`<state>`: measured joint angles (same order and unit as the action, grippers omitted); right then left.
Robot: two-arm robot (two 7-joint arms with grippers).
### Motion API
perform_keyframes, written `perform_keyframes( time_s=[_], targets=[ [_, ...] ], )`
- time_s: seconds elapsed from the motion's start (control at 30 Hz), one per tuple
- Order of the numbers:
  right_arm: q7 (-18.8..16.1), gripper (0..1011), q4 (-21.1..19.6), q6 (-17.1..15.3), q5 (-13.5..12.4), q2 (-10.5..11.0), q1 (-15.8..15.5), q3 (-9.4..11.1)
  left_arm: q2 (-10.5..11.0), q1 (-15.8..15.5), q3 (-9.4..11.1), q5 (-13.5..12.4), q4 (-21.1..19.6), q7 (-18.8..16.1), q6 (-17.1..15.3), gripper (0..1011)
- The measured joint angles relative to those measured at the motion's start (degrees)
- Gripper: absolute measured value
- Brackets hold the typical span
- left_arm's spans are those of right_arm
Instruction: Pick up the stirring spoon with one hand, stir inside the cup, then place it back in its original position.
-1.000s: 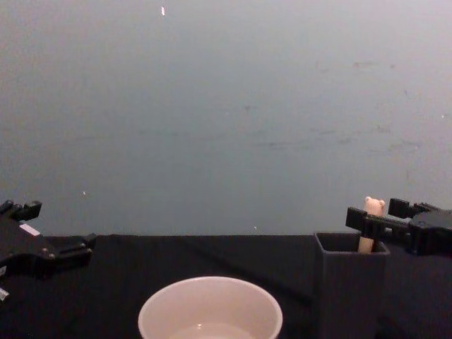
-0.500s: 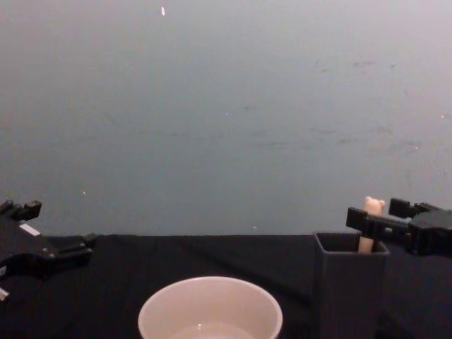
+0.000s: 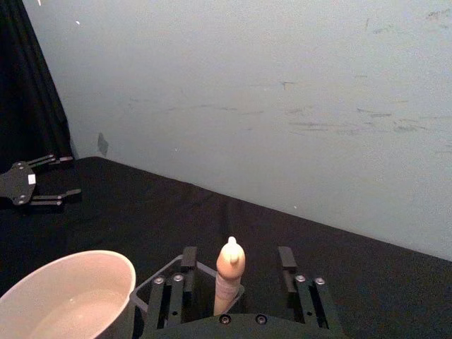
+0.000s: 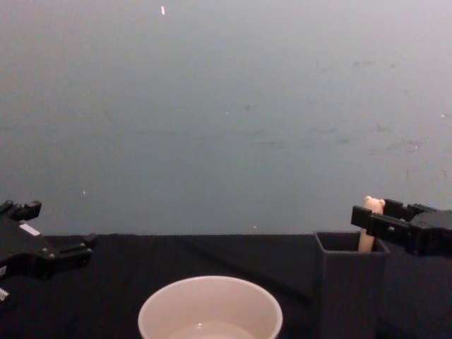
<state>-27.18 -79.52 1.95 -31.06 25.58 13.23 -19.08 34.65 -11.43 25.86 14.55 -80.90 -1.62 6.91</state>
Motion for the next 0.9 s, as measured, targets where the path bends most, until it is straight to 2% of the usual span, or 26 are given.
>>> perform_keyframes(
  time_s=[0.1, 0.17, 0.27, 0.3, 0.4, 0.43, 0.57, 0.9],
  targets=[
    [0.0, 625, 0.0, 0.0, 0.0, 0.0, 0.0, 0.0, 0.0, 0.0, 0.0, 0.0, 0.0, 0.0, 0.0, 1002],
    [0.0, 591, 0.0, 0.0, 0.0, 0.0, 0.0, 0.0, 0.0, 0.0, 0.0, 0.0, 0.0, 0.0, 0.0, 1001],
    [0.0, 446, 0.0, 0.0, 0.0, 0.0, 0.0, 0.0, 0.0, 0.0, 0.0, 0.0, 0.0, 0.0, 0.0, 1001],
    [0.0, 446, 0.0, 0.0, 0.0, 0.0, 0.0, 0.0, 0.0, 0.0, 0.0, 0.0, 0.0, 0.0, 0.0, 1001],
    [0.0, 360, 0.0, 0.0, 0.0, 0.0, 0.0, 0.0, 0.0, 0.0, 0.0, 0.0, 0.0, 0.0, 0.0, 1001],
    [0.0, 301, 0.0, 0.0, 0.0, 0.0, 0.0, 0.0, 0.0, 0.0, 0.0, 0.0, 0.0, 0.0, 0.0, 1001],
    [0.0, 212, 0.0, 0.0, 0.0, 0.0, 0.0, 0.0, 0.0, 0.0, 0.0, 0.0, 0.0, 0.0, 0.0, 1001],
    [0.0, 212, 0.0, 0.0, 0.0, 0.0, 0.0, 0.0, 0.0, 0.0, 0.0, 0.0, 0.0, 0.0, 0.0, 1001]
  ],
)
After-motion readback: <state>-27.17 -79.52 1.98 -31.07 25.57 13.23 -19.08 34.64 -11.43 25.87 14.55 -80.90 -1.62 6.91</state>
